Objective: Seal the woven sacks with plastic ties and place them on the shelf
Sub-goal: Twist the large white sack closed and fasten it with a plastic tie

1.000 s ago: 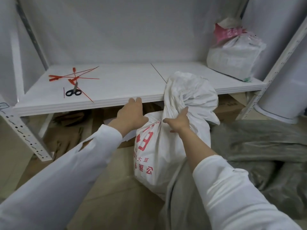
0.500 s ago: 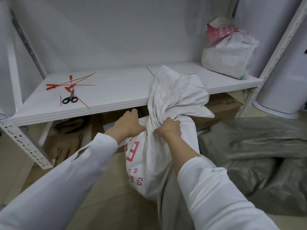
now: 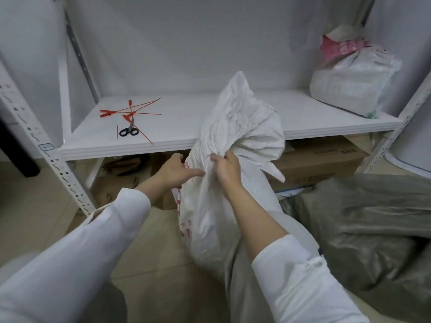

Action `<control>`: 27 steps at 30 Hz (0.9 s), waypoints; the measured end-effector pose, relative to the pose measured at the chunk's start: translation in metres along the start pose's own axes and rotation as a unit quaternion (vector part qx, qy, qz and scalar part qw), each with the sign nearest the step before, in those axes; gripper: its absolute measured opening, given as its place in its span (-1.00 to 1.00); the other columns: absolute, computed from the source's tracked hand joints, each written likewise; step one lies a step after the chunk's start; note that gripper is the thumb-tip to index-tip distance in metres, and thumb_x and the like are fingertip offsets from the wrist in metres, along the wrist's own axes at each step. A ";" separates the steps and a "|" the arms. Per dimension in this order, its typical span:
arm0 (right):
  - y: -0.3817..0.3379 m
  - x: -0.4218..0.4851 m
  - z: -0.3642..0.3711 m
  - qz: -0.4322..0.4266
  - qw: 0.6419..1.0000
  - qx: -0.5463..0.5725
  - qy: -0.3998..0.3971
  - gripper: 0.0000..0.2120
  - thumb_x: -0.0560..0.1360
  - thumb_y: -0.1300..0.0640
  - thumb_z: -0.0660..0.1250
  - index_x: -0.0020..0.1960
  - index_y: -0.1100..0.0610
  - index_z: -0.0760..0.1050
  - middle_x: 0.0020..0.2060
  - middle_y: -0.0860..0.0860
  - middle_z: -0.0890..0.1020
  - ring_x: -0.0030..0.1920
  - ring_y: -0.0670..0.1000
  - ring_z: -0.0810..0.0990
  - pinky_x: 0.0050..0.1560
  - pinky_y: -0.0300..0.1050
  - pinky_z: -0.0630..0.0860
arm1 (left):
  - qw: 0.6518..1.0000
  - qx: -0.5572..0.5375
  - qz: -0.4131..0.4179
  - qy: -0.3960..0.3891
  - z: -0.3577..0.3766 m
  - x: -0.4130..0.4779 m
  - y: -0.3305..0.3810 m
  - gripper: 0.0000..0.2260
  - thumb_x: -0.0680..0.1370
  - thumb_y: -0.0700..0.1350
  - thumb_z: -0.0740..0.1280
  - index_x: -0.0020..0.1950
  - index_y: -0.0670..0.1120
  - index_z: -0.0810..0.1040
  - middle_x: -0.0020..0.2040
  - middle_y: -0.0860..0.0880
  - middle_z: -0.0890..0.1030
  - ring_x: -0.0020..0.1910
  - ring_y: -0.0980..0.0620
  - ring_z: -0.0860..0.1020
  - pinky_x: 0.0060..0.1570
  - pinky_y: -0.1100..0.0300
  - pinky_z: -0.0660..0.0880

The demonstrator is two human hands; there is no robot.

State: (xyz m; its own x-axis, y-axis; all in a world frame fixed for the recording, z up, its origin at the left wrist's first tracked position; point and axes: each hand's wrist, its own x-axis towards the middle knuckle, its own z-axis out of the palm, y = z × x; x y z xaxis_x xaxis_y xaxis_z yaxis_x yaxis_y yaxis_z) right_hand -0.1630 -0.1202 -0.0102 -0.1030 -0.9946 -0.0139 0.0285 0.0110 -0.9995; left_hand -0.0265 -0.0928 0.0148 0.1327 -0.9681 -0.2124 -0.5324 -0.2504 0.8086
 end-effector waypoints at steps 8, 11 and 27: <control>-0.005 -0.017 0.033 0.045 0.982 0.135 -0.120 -0.82 0.43 0.38 0.23 -0.22 0.17 0.53 -0.29 0.01 0.61 -0.19 0.02 0.57 -0.12 -0.08 0.48 | 0.994 -0.090 0.056 0.039 -0.016 -0.025 -0.042 -0.05 0.27 -0.01 0.60 0.49 0.12 0.08 0.28 0.01 0.48 0.08 -0.01 0.60 -0.23 0.03 0.65; -0.007 -0.024 0.045 0.044 0.977 0.116 -0.172 -0.86 0.43 0.37 0.24 -0.21 0.22 0.54 -0.37 -0.03 0.62 -0.25 -0.02 0.59 -0.23 -0.16 0.49 | 0.993 -0.083 0.059 0.065 -0.029 -0.029 -0.059 0.05 0.27 0.05 0.61 0.55 0.10 0.00 0.29 0.06 0.46 0.13 0.03 0.55 -0.30 0.17 0.60; 0.000 -0.022 0.082 0.048 0.967 -0.041 -0.246 -0.64 0.45 -0.05 0.35 0.02 0.23 0.61 -0.16 0.10 0.65 -0.28 -0.03 0.59 -0.29 -0.21 0.43 | 0.990 -0.113 -0.070 0.049 -0.082 -0.033 -0.090 -0.43 0.22 0.10 0.63 0.14 -0.09 0.61 0.02 -0.01 0.67 -0.03 0.03 0.64 -0.01 0.08 0.62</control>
State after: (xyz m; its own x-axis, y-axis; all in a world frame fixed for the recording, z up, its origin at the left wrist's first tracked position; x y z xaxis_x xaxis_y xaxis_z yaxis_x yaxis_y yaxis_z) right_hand -0.0793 -0.1070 -0.0081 0.3822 -0.9171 -0.1129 -0.0658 0.0949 -0.9933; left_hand 0.0854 -0.0391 -0.0059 0.2778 -0.9168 -0.2869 -0.3043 -0.3673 0.8789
